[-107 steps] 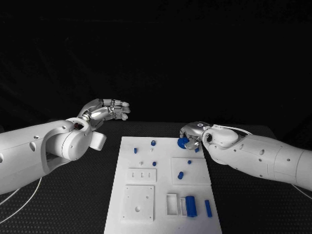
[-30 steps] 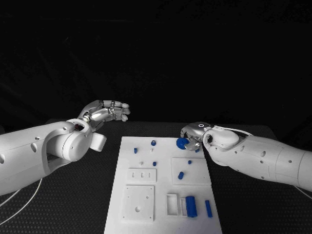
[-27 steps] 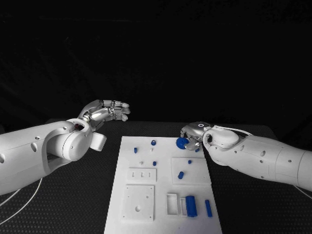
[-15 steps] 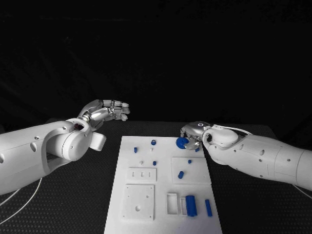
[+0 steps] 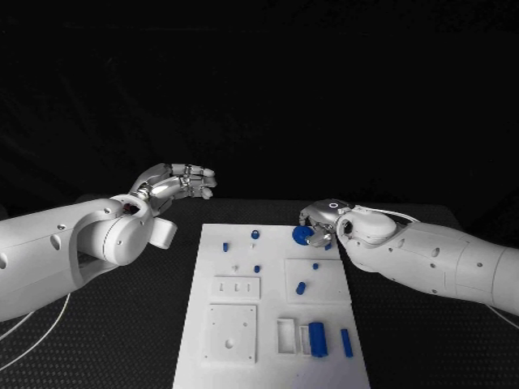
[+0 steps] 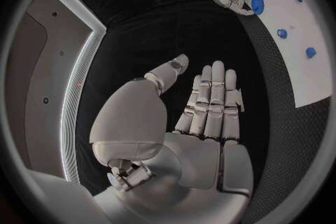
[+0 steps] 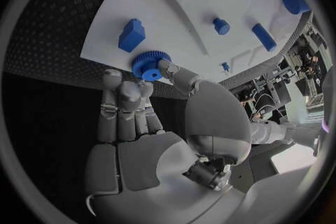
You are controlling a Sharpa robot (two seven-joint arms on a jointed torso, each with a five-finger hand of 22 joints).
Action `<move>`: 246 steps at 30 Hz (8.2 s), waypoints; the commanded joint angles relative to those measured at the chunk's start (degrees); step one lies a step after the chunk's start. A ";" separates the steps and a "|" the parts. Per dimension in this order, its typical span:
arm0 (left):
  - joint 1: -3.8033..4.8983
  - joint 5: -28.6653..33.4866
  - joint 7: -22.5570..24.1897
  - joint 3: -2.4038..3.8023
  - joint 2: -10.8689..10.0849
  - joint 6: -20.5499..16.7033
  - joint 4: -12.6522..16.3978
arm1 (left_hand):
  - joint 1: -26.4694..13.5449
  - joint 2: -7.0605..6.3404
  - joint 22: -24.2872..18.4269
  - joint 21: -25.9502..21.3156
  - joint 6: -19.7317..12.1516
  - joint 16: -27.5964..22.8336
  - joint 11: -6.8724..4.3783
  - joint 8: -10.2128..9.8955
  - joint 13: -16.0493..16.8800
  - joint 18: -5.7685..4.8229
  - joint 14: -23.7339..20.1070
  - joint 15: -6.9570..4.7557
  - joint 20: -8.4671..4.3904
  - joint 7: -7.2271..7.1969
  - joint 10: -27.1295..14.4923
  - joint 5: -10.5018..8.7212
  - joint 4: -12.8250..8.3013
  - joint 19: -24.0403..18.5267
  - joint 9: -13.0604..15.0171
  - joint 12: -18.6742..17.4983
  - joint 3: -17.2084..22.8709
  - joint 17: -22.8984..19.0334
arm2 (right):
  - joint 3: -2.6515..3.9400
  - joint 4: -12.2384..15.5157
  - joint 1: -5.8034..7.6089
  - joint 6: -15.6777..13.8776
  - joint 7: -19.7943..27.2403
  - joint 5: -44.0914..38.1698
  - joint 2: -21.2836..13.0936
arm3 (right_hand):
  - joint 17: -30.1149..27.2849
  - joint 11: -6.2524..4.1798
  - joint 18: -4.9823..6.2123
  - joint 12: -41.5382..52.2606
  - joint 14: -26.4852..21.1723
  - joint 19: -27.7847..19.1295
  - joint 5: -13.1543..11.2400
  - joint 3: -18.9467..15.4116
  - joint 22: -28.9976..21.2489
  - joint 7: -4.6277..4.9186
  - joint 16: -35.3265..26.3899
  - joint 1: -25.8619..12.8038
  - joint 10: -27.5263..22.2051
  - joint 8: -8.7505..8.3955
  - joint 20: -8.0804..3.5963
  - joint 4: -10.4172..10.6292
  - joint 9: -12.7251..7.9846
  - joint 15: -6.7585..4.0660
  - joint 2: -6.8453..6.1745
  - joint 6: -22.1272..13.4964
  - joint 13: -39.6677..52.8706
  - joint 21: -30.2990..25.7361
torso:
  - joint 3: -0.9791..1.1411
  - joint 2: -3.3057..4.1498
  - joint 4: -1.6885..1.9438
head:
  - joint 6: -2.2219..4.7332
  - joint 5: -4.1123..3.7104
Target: Assemble the parts on the task board
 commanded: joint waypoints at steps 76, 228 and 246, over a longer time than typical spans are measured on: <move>-0.03 -0.27 -0.24 0.03 0.13 1.87 -0.22 | -0.45 0.29 0.13 0.18 -0.44 -0.31 0.06 -0.48 0.20 -0.54 -0.16 0.05 -0.14 0.01 -0.25 0.00 -0.01 -0.42 0.27 -0.37 0.44 0.15 | -0.27 1.03 -0.71 -2.92 -1.04 -0.93 -0.28 | 0.36 -1.36 0.80 0.00 -0.46 -0.20 0.10 0.98 0.91 -0.49 -0.82 1.45 -3.14 1.60 0.02 0.20 3.40 -0.65 -3.00 10.73 -1.68 -0.37 | 0.01 0.01 0.04 | -0.20 -0.32; -0.08 -0.27 -0.22 0.03 1.00 1.95 -0.69 | -0.71 0.46 0.20 0.11 -0.43 -0.45 0.06 -0.65 0.45 -0.55 -0.21 0.08 -0.11 0.01 -0.27 0.03 0.09 -0.48 0.56 -0.52 0.44 0.25 | -1.62 4.72 -1.29 -4.26 -6.35 -15.96 10.53 | 0.77 -2.84 0.80 -1.13 1.74 1.91 0.16 3.90 0.59 -2.01 -0.67 -0.45 0.81 -0.52 -0.88 1.43 6.64 -1.99 -1.07 15.44 -2.71 0.50 | -0.13 0.05 0.12 | -0.48 2.28; -0.08 -0.27 -0.23 0.03 0.96 1.89 -0.72 | -0.78 0.48 0.21 0.10 -0.42 -0.46 0.06 -0.66 0.48 -0.55 -0.21 0.08 -0.11 0.01 -0.27 0.03 0.13 -0.48 0.60 -0.54 0.43 0.27 | -1.78 4.81 -1.54 -4.12 -5.29 -13.91 10.74 | 0.80 -2.32 0.80 -1.44 1.53 1.72 0.16 3.52 0.52 -1.42 -1.00 -0.79 0.48 -1.70 -0.86 1.40 6.30 -1.55 -1.97 13.85 -2.74 0.18 | -0.06 0.05 0.08 | -0.69 2.25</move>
